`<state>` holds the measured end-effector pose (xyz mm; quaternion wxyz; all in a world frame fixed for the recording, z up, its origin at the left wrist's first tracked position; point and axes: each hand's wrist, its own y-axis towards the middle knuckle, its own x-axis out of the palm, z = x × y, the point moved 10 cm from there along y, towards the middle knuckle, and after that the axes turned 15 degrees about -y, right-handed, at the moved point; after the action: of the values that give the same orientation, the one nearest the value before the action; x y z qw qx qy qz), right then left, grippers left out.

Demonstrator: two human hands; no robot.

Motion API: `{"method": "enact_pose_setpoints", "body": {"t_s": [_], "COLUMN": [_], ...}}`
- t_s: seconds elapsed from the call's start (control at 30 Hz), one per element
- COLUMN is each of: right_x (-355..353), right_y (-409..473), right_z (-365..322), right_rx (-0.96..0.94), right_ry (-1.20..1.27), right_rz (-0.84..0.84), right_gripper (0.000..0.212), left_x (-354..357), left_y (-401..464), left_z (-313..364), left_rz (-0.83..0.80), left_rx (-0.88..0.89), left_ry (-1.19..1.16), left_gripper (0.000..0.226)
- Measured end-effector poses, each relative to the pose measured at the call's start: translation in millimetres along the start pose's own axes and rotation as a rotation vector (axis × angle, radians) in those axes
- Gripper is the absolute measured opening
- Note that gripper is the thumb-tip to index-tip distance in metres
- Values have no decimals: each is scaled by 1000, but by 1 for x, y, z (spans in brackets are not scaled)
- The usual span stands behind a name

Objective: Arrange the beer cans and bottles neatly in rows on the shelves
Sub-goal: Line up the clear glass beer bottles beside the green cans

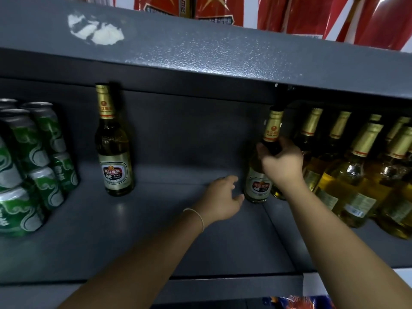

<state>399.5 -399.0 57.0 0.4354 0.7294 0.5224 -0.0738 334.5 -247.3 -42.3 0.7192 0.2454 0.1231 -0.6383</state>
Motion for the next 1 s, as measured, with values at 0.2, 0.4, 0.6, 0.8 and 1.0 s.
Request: {"method": "enact_pose_setpoints", "body": {"t_s": [0.2, 0.4, 0.6, 0.8, 1.0], "right_x": [14, 41, 69, 102, 128], "right_y": [-30, -63, -102, -133, -154], "right_z": [-29, -85, -154, -213, -252], "right_rx": [27, 27, -65, -85, -103], "right_ry": [268, 396, 446, 499, 556], "right_rz": [-133, -243, -346, -418, -420], "right_gripper": [15, 9, 8, 19, 21], "left_x": [-22, -66, -124, -184, -224], "left_y": [-13, -40, -81, -111, -133], "left_z": [-19, -38, -65, -95, -120], "left_rz": [-20, -34, 61, 189, 248], "left_rx": [-75, -66, -85, -91, -88], "left_ry": [-66, -134, -208, -279, -333], "left_gripper": [78, 55, 60, 60, 59]}}
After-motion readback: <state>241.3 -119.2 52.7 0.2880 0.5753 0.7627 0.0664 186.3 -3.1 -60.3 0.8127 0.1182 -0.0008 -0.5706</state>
